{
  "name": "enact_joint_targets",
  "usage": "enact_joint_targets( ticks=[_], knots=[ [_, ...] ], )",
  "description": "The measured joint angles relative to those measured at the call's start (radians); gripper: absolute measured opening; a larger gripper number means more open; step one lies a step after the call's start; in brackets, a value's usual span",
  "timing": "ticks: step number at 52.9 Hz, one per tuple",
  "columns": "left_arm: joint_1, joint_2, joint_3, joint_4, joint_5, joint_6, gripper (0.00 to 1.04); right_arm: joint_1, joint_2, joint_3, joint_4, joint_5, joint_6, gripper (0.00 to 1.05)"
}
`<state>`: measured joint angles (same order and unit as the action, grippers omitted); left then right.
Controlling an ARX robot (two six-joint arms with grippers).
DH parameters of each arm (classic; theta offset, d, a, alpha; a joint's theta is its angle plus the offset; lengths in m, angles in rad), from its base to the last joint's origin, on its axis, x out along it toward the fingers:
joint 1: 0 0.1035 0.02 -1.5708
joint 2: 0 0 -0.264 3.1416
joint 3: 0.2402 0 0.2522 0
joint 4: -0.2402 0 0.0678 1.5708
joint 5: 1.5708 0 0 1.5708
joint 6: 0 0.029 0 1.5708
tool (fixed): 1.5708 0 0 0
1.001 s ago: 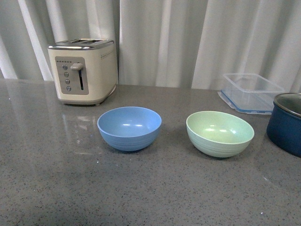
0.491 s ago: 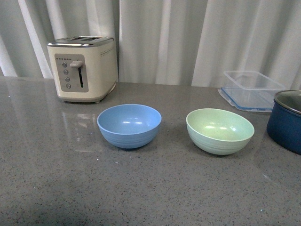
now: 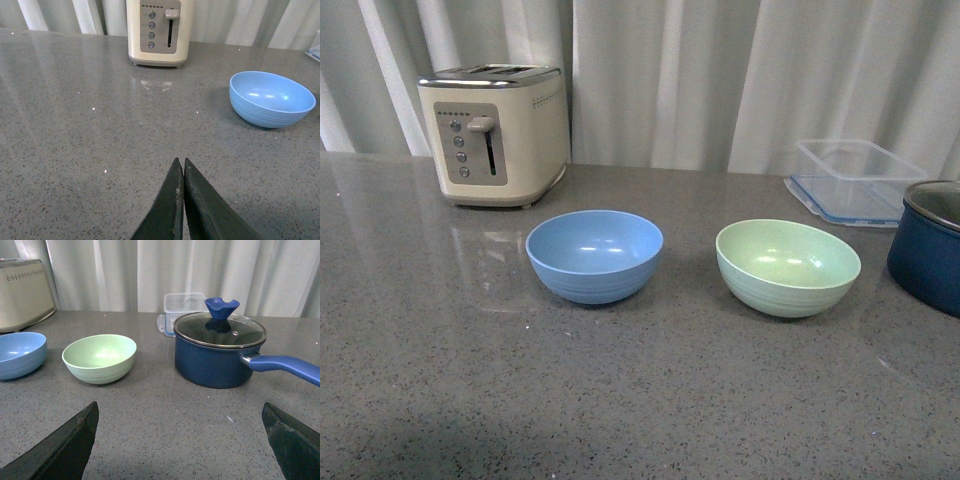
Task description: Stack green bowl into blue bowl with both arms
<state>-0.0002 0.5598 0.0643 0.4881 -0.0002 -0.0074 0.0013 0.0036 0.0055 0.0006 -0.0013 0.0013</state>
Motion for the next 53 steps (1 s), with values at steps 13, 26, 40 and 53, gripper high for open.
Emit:
enact_joint_targets(
  ticks=[13, 26, 40, 53],
  knots=[
    [0.000, -0.126, -0.043, -0.050, -0.001, 0.001, 0.04, 0.000, 0.000, 0.000, 0.000, 0.000, 0.000, 0.95],
    [0.000, -0.223, -0.043, -0.150, 0.000, 0.001, 0.04, 0.000, 0.000, 0.000, 0.000, 0.000, 0.000, 0.95],
    [0.000, -0.306, -0.043, -0.231, 0.000, 0.001, 0.04, 0.000, 0.000, 0.000, 0.000, 0.000, 0.000, 0.95],
    [0.000, -0.373, -0.043, -0.298, 0.000, 0.001, 0.04, 0.000, 0.000, 0.000, 0.000, 0.000, 0.000, 0.95]
  ],
)
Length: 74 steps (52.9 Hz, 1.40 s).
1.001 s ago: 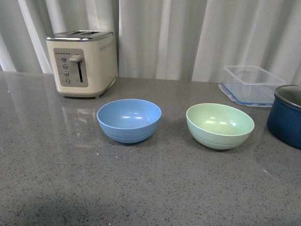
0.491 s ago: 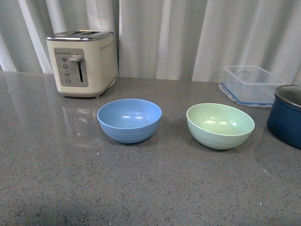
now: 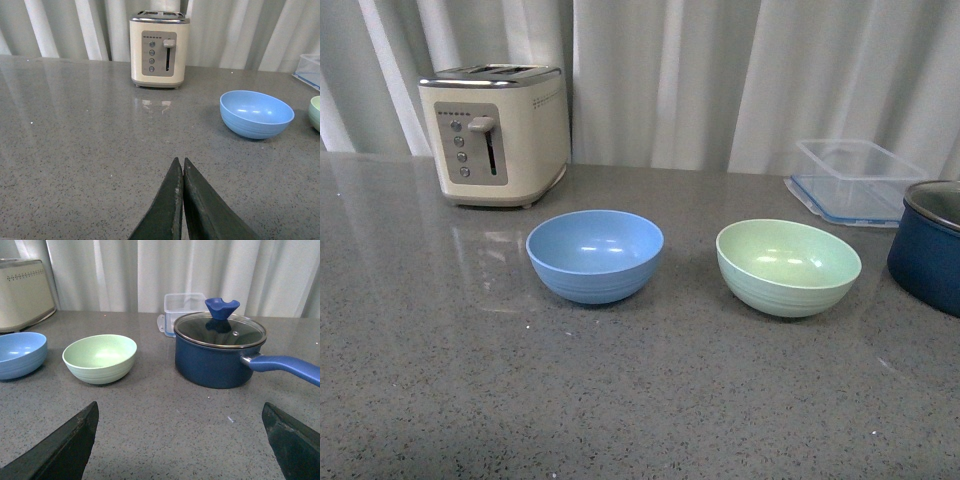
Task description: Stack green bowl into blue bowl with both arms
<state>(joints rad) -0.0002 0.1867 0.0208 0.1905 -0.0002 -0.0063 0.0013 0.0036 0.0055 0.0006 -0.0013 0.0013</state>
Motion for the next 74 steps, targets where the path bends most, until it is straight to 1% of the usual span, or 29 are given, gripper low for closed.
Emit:
enact_joint_targets(
  ticks=[3, 6, 7, 10, 24, 29, 32, 33, 38, 39, 42, 43, 45, 52, 55, 57, 58, 59, 60, 63, 65, 70, 74],
  knots=[
    [0.000, -0.024, 0.000, -0.018, 0.000, 0.000, 0.04, 0.000, 0.000, 0.000, 0.000, 0.000, 0.000, 0.95],
    [0.000, -0.129, 0.000, -0.165, 0.000, 0.000, 0.04, 0.000, 0.000, 0.000, 0.000, 0.000, 0.000, 0.95],
    [0.000, -0.150, 0.000, -0.183, 0.000, 0.000, 0.04, 0.000, 0.000, 0.000, 0.000, 0.000, 0.000, 0.95],
    [0.000, -0.184, 0.000, -0.187, 0.000, 0.000, 0.04, 0.000, 0.000, 0.000, 0.000, 0.000, 0.000, 0.95],
    [0.000, -0.183, 0.000, -0.190, 0.000, 0.000, 0.05, 0.000, 0.000, 0.000, 0.000, 0.000, 0.000, 0.95],
    [0.000, -0.183, 0.000, -0.190, 0.000, 0.001, 0.19, 0.000, 0.000, 0.000, 0.000, 0.000, 0.000, 0.95],
    [0.000, -0.183, 0.000, -0.190, 0.000, 0.001, 0.29, 0.000, 0.000, 0.000, 0.000, 0.000, 0.000, 0.95],
    [0.000, -0.183, 0.000, -0.190, 0.000, 0.001, 0.31, 0.000, 0.000, 0.000, 0.000, 0.000, 0.000, 0.95],
    [0.000, -0.183, 0.000, -0.190, 0.000, 0.001, 0.47, 0.000, 0.000, 0.000, 0.000, 0.000, 0.000, 0.95],
    [0.000, -0.183, 0.000, -0.190, 0.000, 0.001, 0.49, 0.000, 0.000, 0.000, 0.000, 0.000, 0.000, 0.95],
    [0.000, -0.183, 0.000, -0.190, 0.000, 0.001, 0.60, 0.000, 0.000, 0.000, 0.000, 0.000, 0.000, 0.95],
    [0.000, -0.183, 0.000, -0.190, 0.000, 0.001, 0.61, 0.000, 0.000, 0.000, 0.000, 0.000, 0.000, 0.95],
    [0.000, -0.183, 0.000, -0.190, 0.000, 0.001, 0.69, 0.000, 0.000, 0.000, 0.000, 0.000, 0.000, 0.95],
    [0.000, -0.183, 0.000, -0.190, 0.000, 0.002, 1.00, 0.000, 0.000, 0.000, 0.000, 0.000, 0.000, 0.95],
    [0.000, -0.183, 0.000, -0.190, 0.000, 0.002, 0.97, 0.000, 0.000, 0.000, 0.000, 0.000, 0.000, 0.95],
    [0.000, -0.183, 0.000, -0.190, 0.000, 0.002, 0.98, -0.003, 0.000, -0.002, 0.014, -0.011, -0.005, 0.95],
    [0.000, -0.183, 0.000, -0.190, 0.000, 0.002, 0.98, -0.003, 0.006, -0.002, 0.064, -0.055, -0.019, 0.95],
    [0.000, -0.183, 0.000, -0.190, 0.000, 0.002, 0.98, 0.000, 0.016, -0.002, 0.106, -0.069, -0.029, 0.95],
    [0.000, -0.183, 0.000, -0.190, 0.000, 0.002, 0.98, 0.013, 0.037, -0.001, 0.169, -0.080, -0.033, 0.95],
    [0.000, -0.183, 0.000, -0.190, 0.000, 0.002, 0.98, 0.062, 0.120, 0.017, 0.267, -0.088, -0.033, 0.95],
    [0.000, -0.184, 0.000, -0.190, 0.000, 0.002, 0.98, 0.103, 0.227, 0.054, 0.328, -0.093, -0.029, 0.95],
    [0.000, -0.183, 0.000, -0.190, 0.000, 0.002, 0.98, 0.150, 0.394, 0.121, 0.401, -0.096, -0.015, 0.95],
    [0.000, -0.184, 0.000, -0.190, 0.000, 0.002, 0.98, 0.204, 0.632, 0.234, 0.420, -0.116, 0.027, 0.95]
  ],
)
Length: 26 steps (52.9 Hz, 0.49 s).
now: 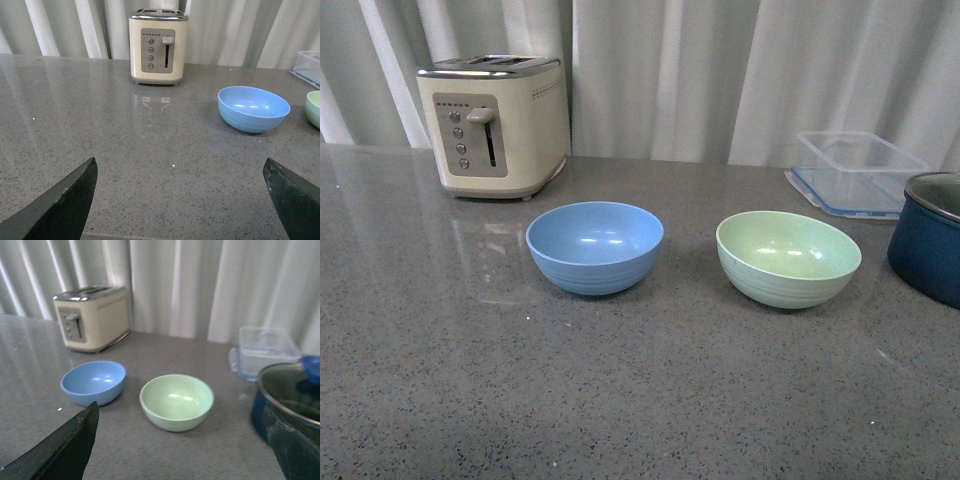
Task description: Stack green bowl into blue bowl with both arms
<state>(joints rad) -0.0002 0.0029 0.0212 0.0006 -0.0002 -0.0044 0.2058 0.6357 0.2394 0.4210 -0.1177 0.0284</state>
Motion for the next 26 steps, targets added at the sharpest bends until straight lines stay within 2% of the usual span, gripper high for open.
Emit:
enact_joint_targets(
  ticks=[3, 8, 16, 26],
  knots=[
    [0.000, 0.000, 0.000, 0.000, 0.000, 0.000, 0.98, 0.029, 0.193, 0.103, -0.036, -0.044, 0.055, 0.95],
    [0.000, 0.000, 0.000, 0.000, 0.000, 0.000, 0.98, 0.049, 0.425, 0.240, -0.120, -0.044, 0.142, 0.95],
    [0.000, 0.000, 0.000, 0.000, 0.000, 0.000, 0.98, 0.049, 0.798, 0.503, -0.248, 0.045, 0.224, 0.95],
    [0.000, 0.000, 0.000, 0.000, 0.000, 0.000, 0.98, 0.024, 1.039, 0.706, -0.329, 0.117, 0.265, 0.95]
  ],
)
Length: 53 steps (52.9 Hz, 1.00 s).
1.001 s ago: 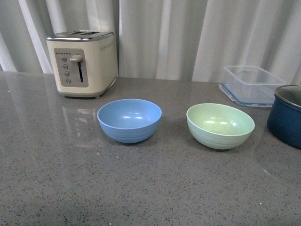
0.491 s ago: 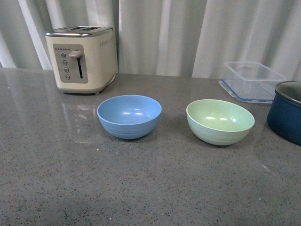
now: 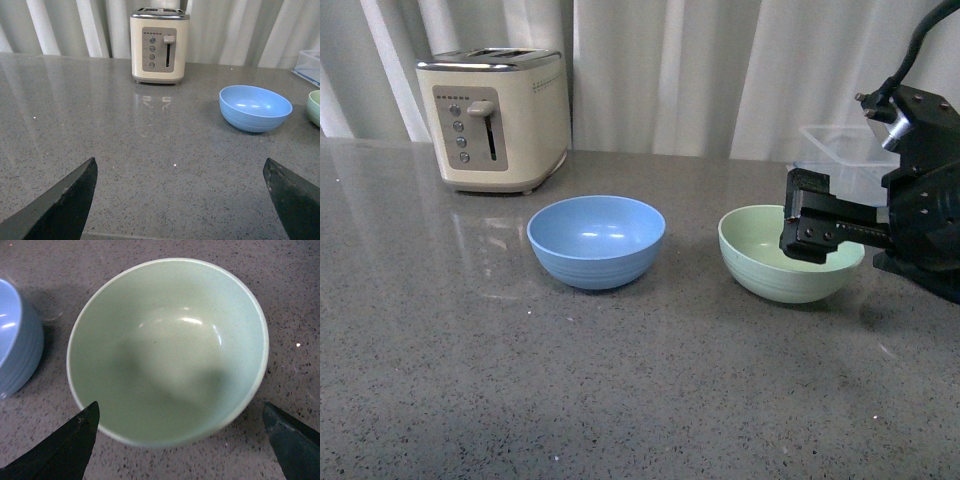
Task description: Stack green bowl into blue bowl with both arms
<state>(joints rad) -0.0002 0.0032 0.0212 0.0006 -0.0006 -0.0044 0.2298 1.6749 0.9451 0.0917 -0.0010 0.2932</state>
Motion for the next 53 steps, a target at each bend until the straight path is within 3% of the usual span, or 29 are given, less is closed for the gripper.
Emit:
enact_joint_targets(
  ticks=[9, 30, 45, 53],
  knots=[
    [0.000, 0.000, 0.000, 0.000, 0.000, 0.000, 0.98, -0.026, 0.119, 0.155, -0.066, 0.046, 0.009, 0.95],
    [0.000, 0.000, 0.000, 0.000, 0.000, 0.000, 0.98, -0.059, 0.216, 0.232, -0.097, 0.094, 0.010, 0.93],
    [0.000, 0.000, 0.000, 0.000, 0.000, 0.000, 0.98, -0.061, 0.218, 0.235, -0.098, 0.097, 0.006, 0.55],
    [0.000, 0.000, 0.000, 0.000, 0.000, 0.000, 0.98, -0.061, 0.218, 0.235, -0.098, 0.097, 0.002, 0.27]
  ],
)
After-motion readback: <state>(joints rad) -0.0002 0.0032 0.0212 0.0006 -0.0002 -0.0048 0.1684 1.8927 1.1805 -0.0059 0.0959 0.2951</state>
